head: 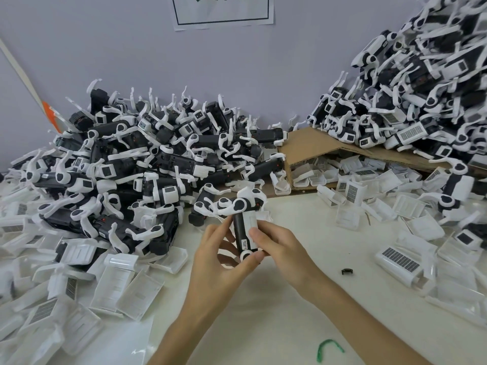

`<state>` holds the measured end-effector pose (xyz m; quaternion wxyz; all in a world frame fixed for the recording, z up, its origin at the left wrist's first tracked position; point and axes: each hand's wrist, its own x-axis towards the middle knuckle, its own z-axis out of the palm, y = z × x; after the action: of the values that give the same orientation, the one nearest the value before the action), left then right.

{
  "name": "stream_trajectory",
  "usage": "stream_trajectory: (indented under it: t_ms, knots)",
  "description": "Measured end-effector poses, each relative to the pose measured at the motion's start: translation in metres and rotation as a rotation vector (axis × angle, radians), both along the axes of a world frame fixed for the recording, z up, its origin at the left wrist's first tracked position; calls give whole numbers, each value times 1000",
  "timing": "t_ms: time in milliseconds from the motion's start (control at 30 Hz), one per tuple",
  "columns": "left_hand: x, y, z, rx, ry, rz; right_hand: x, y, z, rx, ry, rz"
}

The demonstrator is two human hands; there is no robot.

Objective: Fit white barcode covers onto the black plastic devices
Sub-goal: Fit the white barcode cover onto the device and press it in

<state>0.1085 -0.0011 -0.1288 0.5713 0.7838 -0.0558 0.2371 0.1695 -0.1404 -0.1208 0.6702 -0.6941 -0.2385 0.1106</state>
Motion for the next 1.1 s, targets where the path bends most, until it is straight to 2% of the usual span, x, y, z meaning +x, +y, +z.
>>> stream_trajectory:
  t_ms: [100, 300, 400, 500, 567, 667, 867, 1000, 1100]
  knots:
    - [-1, 0, -1, 65, -23, -20, 0, -1, 0, -16, 4, 2]
    - [-2, 3, -2, -33, 19, -49, -1, 0, -2, -53, -27, -27]
    - [-2, 3, -2, -149, 63, -85, -7, 1, -1, -115, -222, -148]
    - [-1, 1, -2, -264, 116, -118, -13, 4, -3, -240, -539, -269]
    - [-1, 1, 0, -368, 157, -175, -15, 4, -1, -264, -622, -260]
    - [1, 5, 3, -519, 208, -290, -12, -2, 5, -199, -542, -228]
    - [4, 14, -2, -730, 264, -307, -13, 0, 7, -356, -605, -246]
    - [5, 16, -2, -764, 263, -358, -16, 2, 6, -336, -615, -275]
    - [4, 15, 0, -754, 254, -437, -16, 1, 9, -253, -480, -256]
